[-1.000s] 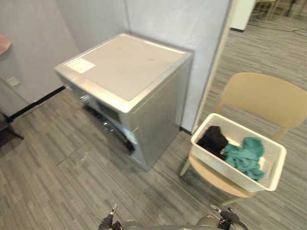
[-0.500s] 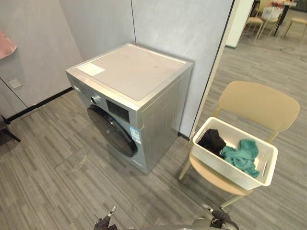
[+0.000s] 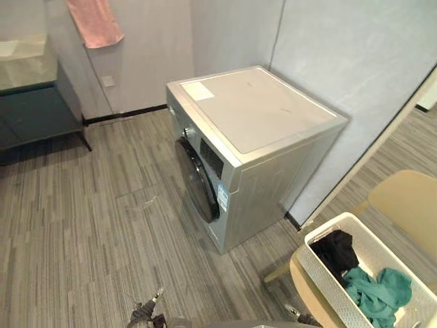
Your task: Pick up the laundry basket with both hands and put the clothes into the washing machine.
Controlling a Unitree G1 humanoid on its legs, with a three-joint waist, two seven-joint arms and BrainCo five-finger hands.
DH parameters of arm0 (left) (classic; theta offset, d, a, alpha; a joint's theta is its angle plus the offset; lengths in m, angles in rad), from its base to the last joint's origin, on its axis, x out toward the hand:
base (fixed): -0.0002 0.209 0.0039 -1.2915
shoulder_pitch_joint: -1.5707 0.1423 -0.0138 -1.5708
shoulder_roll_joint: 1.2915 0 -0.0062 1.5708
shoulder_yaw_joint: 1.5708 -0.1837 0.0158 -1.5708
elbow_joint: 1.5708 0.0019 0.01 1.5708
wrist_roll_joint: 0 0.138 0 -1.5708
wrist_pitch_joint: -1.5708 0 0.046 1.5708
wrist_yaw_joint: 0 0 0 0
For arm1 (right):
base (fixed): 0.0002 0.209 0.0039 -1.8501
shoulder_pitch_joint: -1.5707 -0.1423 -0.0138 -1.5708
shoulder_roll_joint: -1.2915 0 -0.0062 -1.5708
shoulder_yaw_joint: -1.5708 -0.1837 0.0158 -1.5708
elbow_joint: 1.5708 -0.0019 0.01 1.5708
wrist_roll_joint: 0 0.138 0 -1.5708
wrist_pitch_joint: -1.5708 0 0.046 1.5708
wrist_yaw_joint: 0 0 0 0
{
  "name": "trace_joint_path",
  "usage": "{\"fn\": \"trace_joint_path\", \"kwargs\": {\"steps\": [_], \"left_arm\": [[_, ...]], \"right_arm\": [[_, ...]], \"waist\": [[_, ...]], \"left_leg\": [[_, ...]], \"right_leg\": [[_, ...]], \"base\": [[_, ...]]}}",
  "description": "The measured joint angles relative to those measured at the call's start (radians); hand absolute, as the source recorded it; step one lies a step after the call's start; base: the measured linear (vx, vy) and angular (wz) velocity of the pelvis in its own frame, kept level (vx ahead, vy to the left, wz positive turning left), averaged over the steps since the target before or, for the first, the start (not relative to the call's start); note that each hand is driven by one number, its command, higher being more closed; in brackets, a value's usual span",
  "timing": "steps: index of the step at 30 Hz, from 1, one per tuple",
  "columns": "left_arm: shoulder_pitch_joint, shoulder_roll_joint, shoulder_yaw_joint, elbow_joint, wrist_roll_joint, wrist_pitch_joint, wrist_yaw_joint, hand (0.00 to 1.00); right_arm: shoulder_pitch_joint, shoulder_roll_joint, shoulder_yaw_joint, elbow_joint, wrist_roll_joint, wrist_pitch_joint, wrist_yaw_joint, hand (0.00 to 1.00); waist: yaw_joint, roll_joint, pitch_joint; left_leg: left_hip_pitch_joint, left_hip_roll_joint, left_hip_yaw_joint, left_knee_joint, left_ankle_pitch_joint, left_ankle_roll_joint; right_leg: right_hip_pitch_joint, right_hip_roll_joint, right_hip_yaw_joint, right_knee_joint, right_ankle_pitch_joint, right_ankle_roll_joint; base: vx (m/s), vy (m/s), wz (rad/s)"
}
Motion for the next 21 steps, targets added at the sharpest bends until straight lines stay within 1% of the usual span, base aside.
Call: {"fn": "trace_joint_path", "kwargs": {"steps": [1,2,5,6,7,8,9,10,11,12,13,14,15,16,17,18,19,21], "left_arm": [[-0.004,-0.017,0.008,0.003,0.000,0.001,0.000,0.00],[-0.003,-0.023,0.009,0.002,0.000,0.000,0.001,0.00],[0.001,-0.038,0.014,0.003,0.000,0.001,0.006,0.00],[0.001,-0.034,0.020,0.002,0.000,0.001,0.012,0.00],[0.001,-0.037,0.036,0.001,0.000,0.001,0.023,0.00],[0.001,-0.039,0.047,0.003,0.000,0.002,0.024,0.00],[0.001,-0.040,0.056,0.004,0.001,0.008,0.026,0.00],[0.004,-0.044,0.055,0.006,0.002,0.010,0.030,0.00],[0.005,-0.046,0.055,0.009,0.002,0.010,0.033,0.00],[0.005,-0.049,0.054,0.018,0.002,0.010,0.041,0.00],[0.004,-0.030,0.049,0.030,0.001,0.010,0.045,0.00],[0.009,-0.009,0.047,0.030,0.001,0.010,0.046,0.00],[0.015,0.001,0.047,0.031,0.002,0.010,0.047,0.00],[0.026,0.019,0.044,0.038,0.002,0.010,0.048,0.00],[0.028,0.027,0.038,0.045,0.002,0.010,0.047,0.00],[0.026,0.034,0.024,0.058,0.002,0.010,0.047,0.00],[0.021,0.041,0.003,0.070,0.002,0.010,0.046,0.00],[0.016,0.045,-0.037,0.083,0.002,0.010,0.045,0.00]], "right_arm": [[-0.014,-0.013,0.013,-0.024,0.000,-0.002,-0.002,0.00],[-0.018,-0.015,0.013,-0.030,0.000,-0.002,-0.003,0.00],[-0.019,-0.014,0.011,-0.051,0.002,-0.002,-0.004,0.00],[-0.014,-0.012,0.011,-0.051,0.001,-0.001,-0.004,0.00],[-0.009,-0.012,0.011,-0.051,-0.001,-0.001,-0.004,0.00],[-0.004,-0.012,0.009,-0.051,-0.001,-0.001,-0.004,0.00],[0.009,-0.013,0.000,-0.050,-0.005,-0.001,-0.004,0.00],[0.015,-0.017,-0.029,-0.050,-0.006,-0.001,-0.005,0.00],[0.018,-0.022,-0.041,-0.045,-0.009,-0.001,-0.005,0.00],[0.011,-0.032,-0.060,-0.033,-0.015,0.000,-0.005,0.00],[0.002,-0.022,-0.062,-0.009,-0.025,0.002,-0.004,0.00],[0.001,-0.001,-0.082,-0.002,-0.028,0.005,-0.005,0.00],[0.001,0.007,-0.088,0.001,-0.028,0.006,-0.005,0.00],[-0.002,0.016,-0.093,0.013,-0.028,0.007,-0.004,0.00],[-0.003,0.019,-0.098,0.017,-0.028,0.006,-0.004,0.00],[-0.003,0.017,-0.101,0.022,-0.028,0.007,-0.004,0.00],[-0.004,0.013,-0.101,0.025,-0.030,0.008,-0.004,0.00],[-0.015,0.003,-0.097,0.034,-0.036,0.010,-0.004,0.00]], "waist": [[-0.001,0.025,0.016],[-0.003,0.035,0.019],[-0.004,0.046,0.024],[-0.003,0.041,0.025],[-0.004,0.043,0.025],[-0.007,0.043,0.025],[-0.007,0.042,0.025],[-0.011,0.047,0.024],[-0.015,0.050,0.024],[-0.027,0.056,0.018],[-0.033,0.034,0.022],[-0.027,0.016,0.015],[-0.026,0.007,0.009],[-0.025,-0.003,0.002],[-0.027,-0.007,0.000],[-0.027,-0.009,-0.002],[-0.026,-0.009,-0.002],[-0.028,-0.009,-0.011]], "left_leg": [[-0.032,0.023,0.010,0.077,0.002,0.003],[-0.035,0.027,0.016,0.086,0.005,0.006],[-0.031,0.032,0.050,0.042,0.011,0.016],[-0.021,0.033,0.079,-0.002,0.000,0.031],[0.000,0.059,0.116,-0.026,-0.034,0.077],[0.006,0.073,0.125,-0.047,-0.041,0.085],[0.037,0.097,0.143,-0.103,-0.037,0.091],[0.079,0.095,0.149,-0.176,-0.009,0.093],[0.093,0.084,0.142,-0.214,-0.022,0.064],[0.115,0.052,0.151,-0.271,-0.045,0.028],[0.123,0.013,0.165,-0.332,-0.034,-0.023],[0.131,-0.019,0.186,-0.362,-0.026,-0.015],[0.135,-0.027,0.194,-0.371,-0.020,-0.011],[0.145,-0.036,0.204,-0.378,-0.020,-0.010],[0.153,-0.042,0.209,-0.389,-0.019,-0.008],[0.162,-0.050,0.218,-0.405,-0.012,-0.005],[0.174,-0.056,0.230,-0.427,-0.001,-0.006],[0.207,-0.068,0.247,-0.499,0.034,-0.008]], "right_leg": [[0.017,0.009,0.003,-0.006,-0.003,0.004],[0.014,0.008,0.005,-0.009,-0.004,0.006],[0.013,-0.017,0.010,-0.040,0.000,0.019],[0.011,-0.030,0.001,-0.057,0.008,0.026],[0.004,-0.031,-0.011,-0.060,0.012,0.027],[0.005,-0.032,-0.019,-0.053,0.013,0.029],[0.003,-0.044,-0.033,-0.041,0.014,0.031],[-0.004,-0.060,-0.048,-0.038,0.018,0.045],[-0.004,-0.070,-0.052,-0.042,0.018,0.062],[-0.003,-0.082,-0.054,-0.059,0.020,0.086],[-0.005,-0.116,-0.048,-0.090,0.034,0.104],[-0.004,-0.130,-0.037,-0.130,0.064,0.082],[-0.002,-0.135,-0.029,-0.151,0.079,0.080],[0.002,-0.140,-0.010,-0.183,0.111,0.089],[0.006,-0.142,-0.007,-0.201,0.130,0.097],[0.008,-0.147,-0.004,-0.213,0.136,0.100],[0.008,-0.151,0.003,-0.221,0.143,0.112],[-0.004,-0.151,0.015,-0.226,0.146,0.115]], "base": [[-0.01,-0.006,-0.12],[-0.01,0.011,-0.13],[-0.01,0.054,-0.03],[-0.04,0.042,0.13],[-0.05,0.032,0.19],[-0.04,0.071,0.27],[-0.02,0.141,0.35],[-0.03,0.195,0.36],[-0.05,0.253,0.31],[-0.04,0.261,0.30],[-0.04,0.300,0.12],[-0.02,0.240,-0.04],[-0.01,0.205,-0.37],[0.00,0.134,-0.36],[-0.02,0.102,-0.34],[-0.03,0.048,-0.20],[-0.04,0.018,-0.20],[-0.04,-0.017,-0.21]]}}
